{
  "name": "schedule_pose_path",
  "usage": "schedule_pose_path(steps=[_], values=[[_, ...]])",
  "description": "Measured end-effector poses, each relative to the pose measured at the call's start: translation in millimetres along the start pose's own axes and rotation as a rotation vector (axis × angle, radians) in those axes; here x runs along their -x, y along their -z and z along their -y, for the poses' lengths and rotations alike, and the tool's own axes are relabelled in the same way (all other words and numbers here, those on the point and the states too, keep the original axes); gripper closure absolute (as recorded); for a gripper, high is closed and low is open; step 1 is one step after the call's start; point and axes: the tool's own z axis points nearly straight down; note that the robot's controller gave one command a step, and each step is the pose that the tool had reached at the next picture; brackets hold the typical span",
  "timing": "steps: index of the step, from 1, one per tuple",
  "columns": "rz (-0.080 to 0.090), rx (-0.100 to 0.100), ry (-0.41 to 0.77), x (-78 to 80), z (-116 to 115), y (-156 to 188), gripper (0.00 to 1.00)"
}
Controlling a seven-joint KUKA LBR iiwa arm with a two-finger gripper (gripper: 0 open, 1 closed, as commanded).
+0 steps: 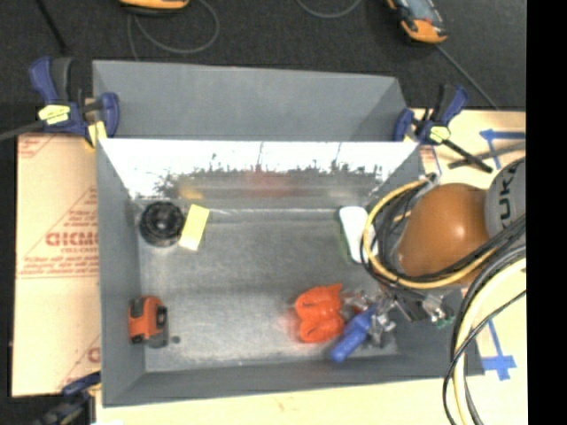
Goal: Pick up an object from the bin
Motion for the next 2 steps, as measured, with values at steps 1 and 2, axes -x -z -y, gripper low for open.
schedule_pose_path(steps=[1,2], values=[[0.000,0.000,0.000,0.0,0.0,0.0,1.00],[0.000,0.000,0.000,0.0,0.1,0.9,1.00]])
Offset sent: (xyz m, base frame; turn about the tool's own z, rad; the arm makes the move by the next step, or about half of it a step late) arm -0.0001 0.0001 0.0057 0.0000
